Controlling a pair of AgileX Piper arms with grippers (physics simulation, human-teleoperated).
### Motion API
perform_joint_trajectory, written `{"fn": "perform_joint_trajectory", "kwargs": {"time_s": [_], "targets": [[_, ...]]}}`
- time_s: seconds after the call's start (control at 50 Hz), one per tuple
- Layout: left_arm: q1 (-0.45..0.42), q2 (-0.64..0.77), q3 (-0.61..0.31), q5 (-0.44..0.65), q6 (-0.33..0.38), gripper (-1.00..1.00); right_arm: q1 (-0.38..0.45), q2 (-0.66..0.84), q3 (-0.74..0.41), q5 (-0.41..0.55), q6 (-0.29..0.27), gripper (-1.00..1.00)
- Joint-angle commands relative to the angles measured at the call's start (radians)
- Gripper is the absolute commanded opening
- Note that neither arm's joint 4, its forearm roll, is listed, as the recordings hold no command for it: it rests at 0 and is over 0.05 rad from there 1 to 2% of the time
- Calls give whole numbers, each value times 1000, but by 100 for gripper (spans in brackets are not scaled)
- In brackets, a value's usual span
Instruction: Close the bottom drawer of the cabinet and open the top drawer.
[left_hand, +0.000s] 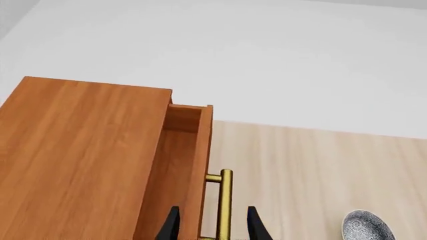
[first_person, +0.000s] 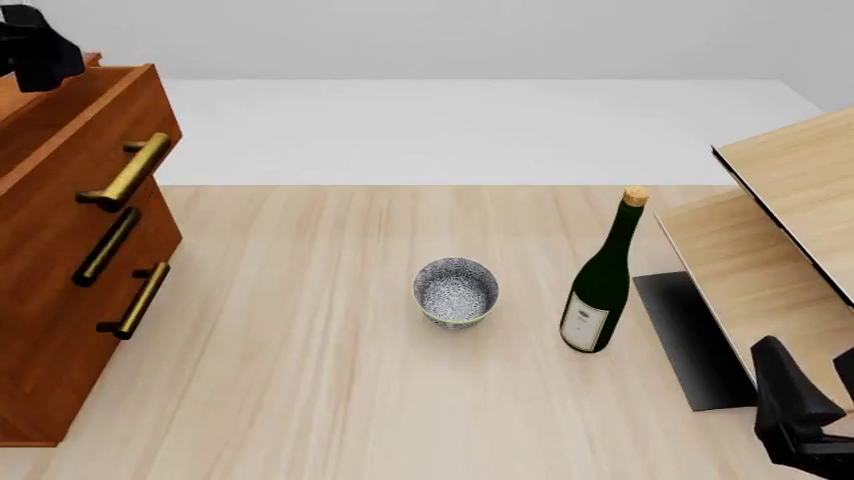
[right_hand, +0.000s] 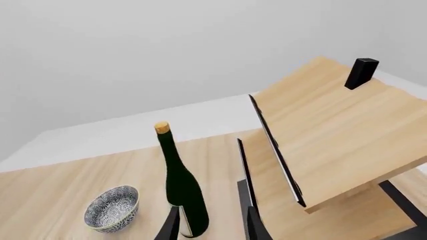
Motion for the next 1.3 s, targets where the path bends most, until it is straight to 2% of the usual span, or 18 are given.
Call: {"fn": "perform_joint_trajectory", "kwargs": {"time_s": [0.02,1.3], "targets": [[19,-2,40,-21,-3,100,1,-4,0,2,-3,100],[54,-13,220,-124,-54,100,2,-2,1,2,-5,100]]}}
